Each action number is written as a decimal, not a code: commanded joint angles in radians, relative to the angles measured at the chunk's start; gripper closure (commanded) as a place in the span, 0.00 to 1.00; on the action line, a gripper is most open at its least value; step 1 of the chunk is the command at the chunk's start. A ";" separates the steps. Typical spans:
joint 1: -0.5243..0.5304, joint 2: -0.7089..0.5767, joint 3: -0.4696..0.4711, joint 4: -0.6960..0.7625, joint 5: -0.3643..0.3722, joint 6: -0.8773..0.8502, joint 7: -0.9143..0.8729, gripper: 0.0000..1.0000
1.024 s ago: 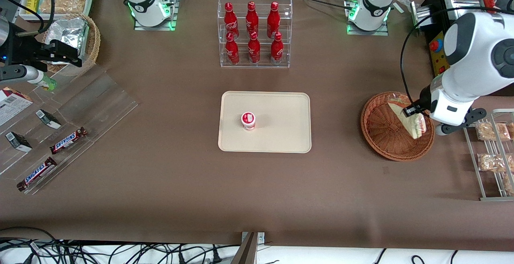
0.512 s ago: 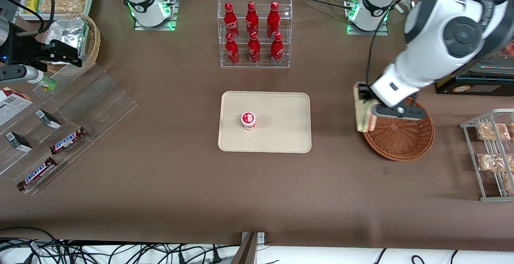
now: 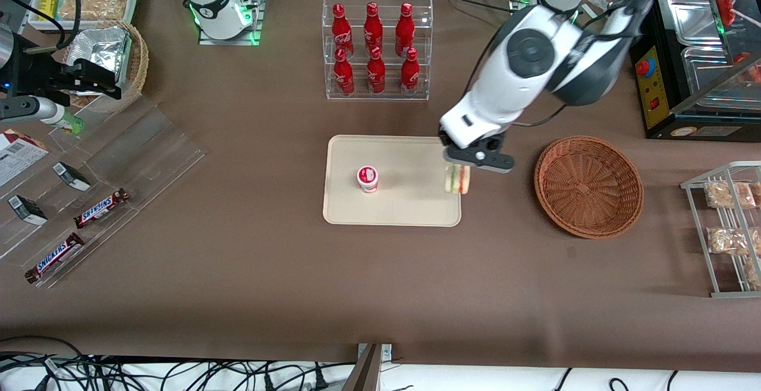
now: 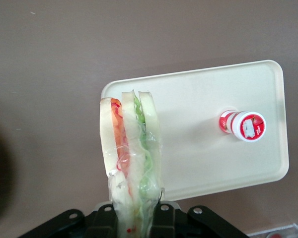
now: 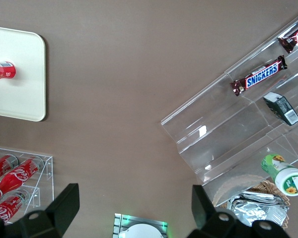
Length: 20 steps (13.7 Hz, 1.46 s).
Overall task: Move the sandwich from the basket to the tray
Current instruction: 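Lower the sandwich onto the cream tray beside the red cup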
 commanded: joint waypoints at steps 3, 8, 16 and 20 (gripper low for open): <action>-0.083 0.154 0.001 -0.013 0.195 0.135 -0.192 1.00; -0.099 0.218 0.004 -0.055 0.272 0.190 -0.237 1.00; -0.105 0.293 0.007 -0.055 0.369 0.225 -0.324 0.93; -0.103 0.287 0.007 -0.044 0.367 0.224 -0.350 0.30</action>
